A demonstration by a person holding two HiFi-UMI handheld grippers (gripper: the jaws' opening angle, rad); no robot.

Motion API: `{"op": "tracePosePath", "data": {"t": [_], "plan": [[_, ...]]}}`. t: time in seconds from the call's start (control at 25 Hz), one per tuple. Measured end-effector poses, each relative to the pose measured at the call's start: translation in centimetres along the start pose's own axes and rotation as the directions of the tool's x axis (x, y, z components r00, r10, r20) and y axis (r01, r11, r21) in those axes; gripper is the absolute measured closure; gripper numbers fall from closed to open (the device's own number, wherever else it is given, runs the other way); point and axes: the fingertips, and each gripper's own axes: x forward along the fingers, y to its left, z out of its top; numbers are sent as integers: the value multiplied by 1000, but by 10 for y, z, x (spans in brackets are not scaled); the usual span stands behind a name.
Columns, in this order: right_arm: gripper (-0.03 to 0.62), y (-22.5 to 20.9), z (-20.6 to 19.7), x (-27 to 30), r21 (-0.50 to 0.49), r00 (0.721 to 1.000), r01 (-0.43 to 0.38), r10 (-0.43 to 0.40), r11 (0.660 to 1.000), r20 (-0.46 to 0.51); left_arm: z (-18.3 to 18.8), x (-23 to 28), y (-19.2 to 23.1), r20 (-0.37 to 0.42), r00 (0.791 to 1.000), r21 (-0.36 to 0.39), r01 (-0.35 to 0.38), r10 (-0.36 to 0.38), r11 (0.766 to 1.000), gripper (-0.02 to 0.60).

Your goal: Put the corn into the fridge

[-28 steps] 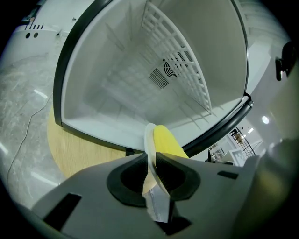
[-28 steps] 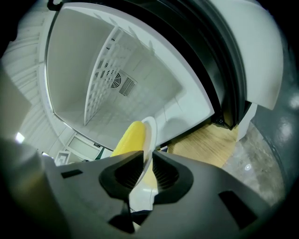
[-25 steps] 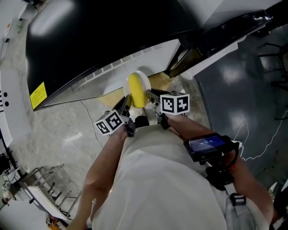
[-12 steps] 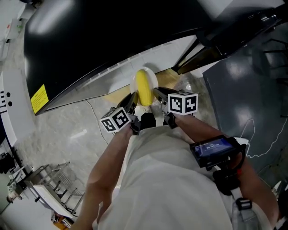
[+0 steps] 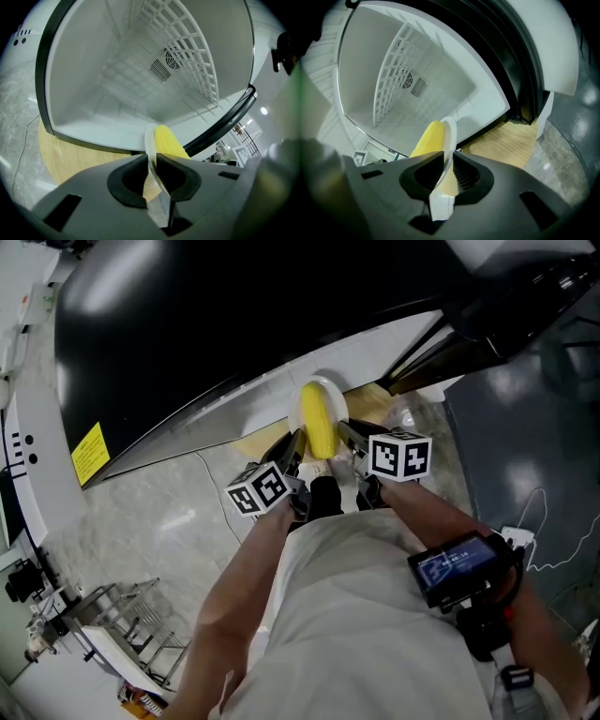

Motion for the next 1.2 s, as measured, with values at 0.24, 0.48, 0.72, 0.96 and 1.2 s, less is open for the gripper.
{"op": "tracePosePath", "data": {"t": [0.24,0.48,0.72,0.96,1.2], "plan": [[533,-1,11,10,-4,1000,6,-6,1000,20,9,9,6,4,1000,17,-17,17,1000,520],[533,-2,25,24,-11,999,22,-22,1000,45,22,19,14,13,999,25,-37,37,999,520],[533,-11,32,30,-2,997,53,-53,999,53,29,34,17,5,998,46,-66,65,997,520],[533,-17,41,37,8,994,73,-74,997,76,39,44,19,5,997,82,-79,79,993,520],[533,-13,55,50,17,990,83,-84,996,110,61,52,24,8,995,124,-104,104,987,518]]}}
